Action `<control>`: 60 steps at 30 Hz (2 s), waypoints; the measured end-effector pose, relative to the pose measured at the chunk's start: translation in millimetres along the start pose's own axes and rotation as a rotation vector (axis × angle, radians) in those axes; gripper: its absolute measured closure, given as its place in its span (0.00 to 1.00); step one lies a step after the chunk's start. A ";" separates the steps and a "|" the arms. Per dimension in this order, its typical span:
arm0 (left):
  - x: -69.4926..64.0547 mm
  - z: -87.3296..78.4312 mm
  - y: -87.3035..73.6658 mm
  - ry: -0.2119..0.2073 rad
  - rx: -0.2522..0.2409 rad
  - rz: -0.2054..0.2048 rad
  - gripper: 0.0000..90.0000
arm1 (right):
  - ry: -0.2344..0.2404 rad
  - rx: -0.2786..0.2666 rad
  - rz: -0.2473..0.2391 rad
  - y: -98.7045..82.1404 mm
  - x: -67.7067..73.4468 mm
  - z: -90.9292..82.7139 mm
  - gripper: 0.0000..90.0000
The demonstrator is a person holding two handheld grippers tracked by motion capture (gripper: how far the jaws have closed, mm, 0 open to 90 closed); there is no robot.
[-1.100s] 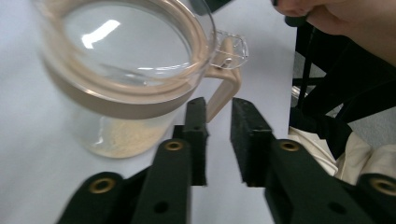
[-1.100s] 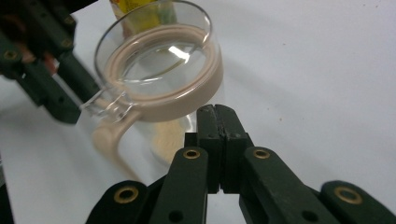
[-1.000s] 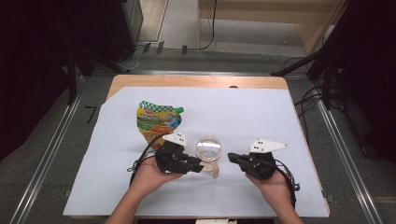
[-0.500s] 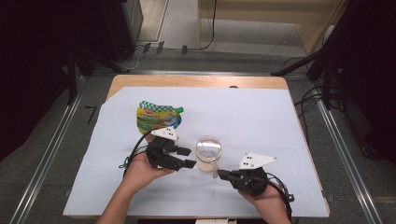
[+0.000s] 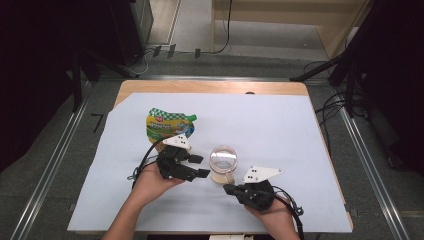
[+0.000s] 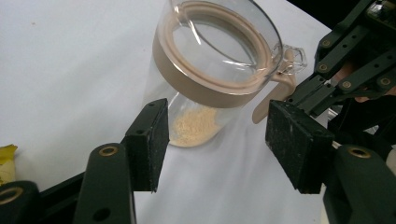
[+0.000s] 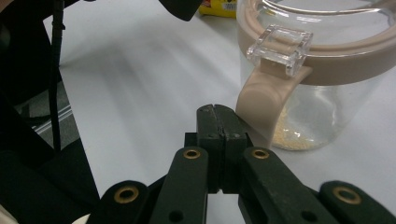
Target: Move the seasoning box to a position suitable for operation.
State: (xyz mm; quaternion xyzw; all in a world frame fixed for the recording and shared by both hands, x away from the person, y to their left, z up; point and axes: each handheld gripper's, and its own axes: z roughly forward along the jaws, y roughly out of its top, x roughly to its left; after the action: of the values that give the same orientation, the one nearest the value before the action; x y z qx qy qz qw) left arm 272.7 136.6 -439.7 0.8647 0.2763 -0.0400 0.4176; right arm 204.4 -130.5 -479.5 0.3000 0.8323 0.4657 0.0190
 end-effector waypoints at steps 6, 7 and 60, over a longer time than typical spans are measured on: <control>-2.5 -1.0 0.4 -0.006 -0.014 0.015 0.44 | -0.022 0.021 -0.010 -1.1 1.4 1.6 1.00; -2.5 -0.9 0.4 -0.008 -0.013 0.015 0.44 | -0.024 0.024 -0.011 -1.4 0.7 1.4 1.00; 8.7 27.1 37.7 -0.072 -0.002 0.081 0.33 | -0.111 0.050 0.069 1.0 -101.4 -24.9 1.00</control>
State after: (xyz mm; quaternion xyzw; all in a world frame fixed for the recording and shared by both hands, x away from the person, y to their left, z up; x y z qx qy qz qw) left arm 303.7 101.5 -433.5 0.8728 0.2257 -0.0539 0.4295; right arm 280.2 -201.6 -489.7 0.3543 0.8306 0.4277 0.0414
